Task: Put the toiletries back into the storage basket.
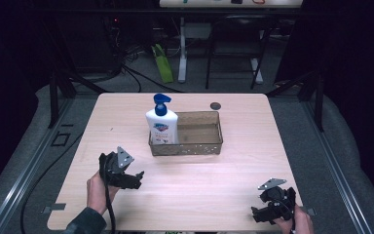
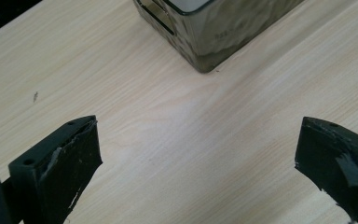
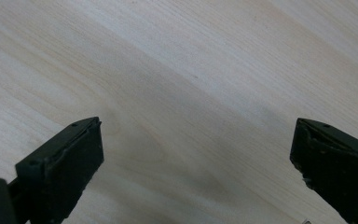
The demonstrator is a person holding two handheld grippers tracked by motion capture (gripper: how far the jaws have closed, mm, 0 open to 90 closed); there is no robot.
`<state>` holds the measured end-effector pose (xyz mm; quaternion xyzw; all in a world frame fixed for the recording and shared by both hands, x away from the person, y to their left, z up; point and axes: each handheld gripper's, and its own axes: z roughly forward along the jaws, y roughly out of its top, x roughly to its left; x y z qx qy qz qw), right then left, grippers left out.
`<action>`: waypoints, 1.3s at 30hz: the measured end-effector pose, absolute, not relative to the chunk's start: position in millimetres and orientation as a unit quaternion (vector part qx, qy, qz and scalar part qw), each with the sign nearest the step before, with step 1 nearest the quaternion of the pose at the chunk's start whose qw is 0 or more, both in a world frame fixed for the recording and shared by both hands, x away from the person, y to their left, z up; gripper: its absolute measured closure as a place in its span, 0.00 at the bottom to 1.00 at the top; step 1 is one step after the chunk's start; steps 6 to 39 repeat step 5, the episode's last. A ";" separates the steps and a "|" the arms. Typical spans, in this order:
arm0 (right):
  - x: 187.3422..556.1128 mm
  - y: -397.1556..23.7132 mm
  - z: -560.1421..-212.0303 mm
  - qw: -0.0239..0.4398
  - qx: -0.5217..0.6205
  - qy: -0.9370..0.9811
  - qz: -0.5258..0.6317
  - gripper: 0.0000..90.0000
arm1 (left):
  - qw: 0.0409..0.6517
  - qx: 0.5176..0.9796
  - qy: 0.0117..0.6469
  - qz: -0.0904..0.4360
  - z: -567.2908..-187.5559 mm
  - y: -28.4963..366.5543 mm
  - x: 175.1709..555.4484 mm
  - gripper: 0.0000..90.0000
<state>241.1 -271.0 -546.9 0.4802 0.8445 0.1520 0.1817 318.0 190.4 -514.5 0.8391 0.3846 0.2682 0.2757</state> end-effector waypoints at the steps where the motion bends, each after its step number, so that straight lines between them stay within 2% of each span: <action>1: 241.2 -270.8 -547.4 0.181 0.480 0.845 0.152 0.02 | 0.279 0.838 0.386 0.267 -515.7 190.1 319.0 0.00; 5: 241.3 -270.7 -547.3 0.181 0.478 0.846 0.149 0.02 | 0.270 0.848 0.383 0.246 -519.4 191.8 324.7 0.00; 39: 241.3 -270.7 -547.3 0.181 0.478 0.846 0.149 0.02 | 0.270 0.848 0.383 0.246 -519.4 191.8 324.7 0.00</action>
